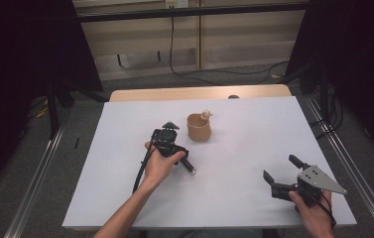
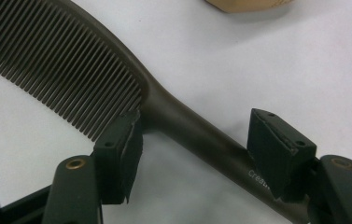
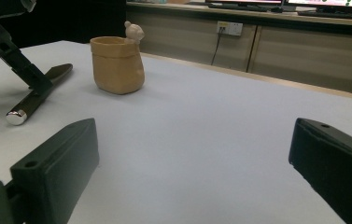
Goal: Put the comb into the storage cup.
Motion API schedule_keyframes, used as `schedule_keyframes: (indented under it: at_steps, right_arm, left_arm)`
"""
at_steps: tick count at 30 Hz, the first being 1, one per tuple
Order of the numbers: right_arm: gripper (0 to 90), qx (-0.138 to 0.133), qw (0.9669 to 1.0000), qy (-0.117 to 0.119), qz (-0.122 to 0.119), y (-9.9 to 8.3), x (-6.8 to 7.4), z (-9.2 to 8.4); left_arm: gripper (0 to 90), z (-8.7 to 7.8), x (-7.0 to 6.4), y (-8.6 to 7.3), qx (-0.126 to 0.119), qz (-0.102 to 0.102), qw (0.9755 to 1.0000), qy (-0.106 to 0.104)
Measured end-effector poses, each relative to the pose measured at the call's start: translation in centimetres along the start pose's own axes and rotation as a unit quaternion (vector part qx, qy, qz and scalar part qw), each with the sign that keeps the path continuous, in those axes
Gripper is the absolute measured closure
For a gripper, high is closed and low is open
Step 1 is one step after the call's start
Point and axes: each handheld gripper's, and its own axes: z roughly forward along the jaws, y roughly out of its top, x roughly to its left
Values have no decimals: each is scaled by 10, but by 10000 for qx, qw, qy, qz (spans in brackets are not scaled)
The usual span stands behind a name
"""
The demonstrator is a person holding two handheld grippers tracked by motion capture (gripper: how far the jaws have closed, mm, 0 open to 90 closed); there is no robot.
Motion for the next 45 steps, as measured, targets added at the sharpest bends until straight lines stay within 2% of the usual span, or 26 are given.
schedule_keyframes:
  at_steps: [13,16,17,19,20,25,28,30,31,33,41,45]
  right_arm:
    - [15,15,10000,-3,-8,0,0,0]
    - [15,19,10000,-1,-4,0,0,0]
    - [15,18,10000,-2,-3,0,1,0]
    - [15,13,10000,-3,-10,0,0,0]
    - [15,9,10000,-4,-3,0,0,0]
    - [15,16,10000,-3,-2,0,0,0]
    - [15,16,10000,-6,1,0,0,0]
    - [15,17,10000,0,-2,0,1,0]
    - [15,21,10000,-2,-5,0,0,0]
    - [15,24,10000,-4,1,0,0,0]
    - [15,28,10000,0,-5,0,1,0]
    - [15,23,10000,2,1,0,0,0]
  left_arm:
    - [388,-1,1,2,90,-132,9998,-73]
    - [463,0,2,2,225,-125,9996,-104]
    - [463,1,2,2,262,-193,9993,-161]
    - [478,3,2,1,190,-211,9994,-199]
    - [475,4,1,1,100,-157,9998,-56]
    - [456,5,-1,3,163,-143,9998,-24]
    - [540,5,3,5,147,-193,9997,-37]
    - [550,5,7,6,148,-278,9994,-138]
    - [569,4,9,6,161,-255,9994,-151]
    - [598,4,8,6,179,-218,9996,-91]
    - [620,7,5,11,178,-176,9997,61]
    - [645,8,4,12,230,-73,9996,145]
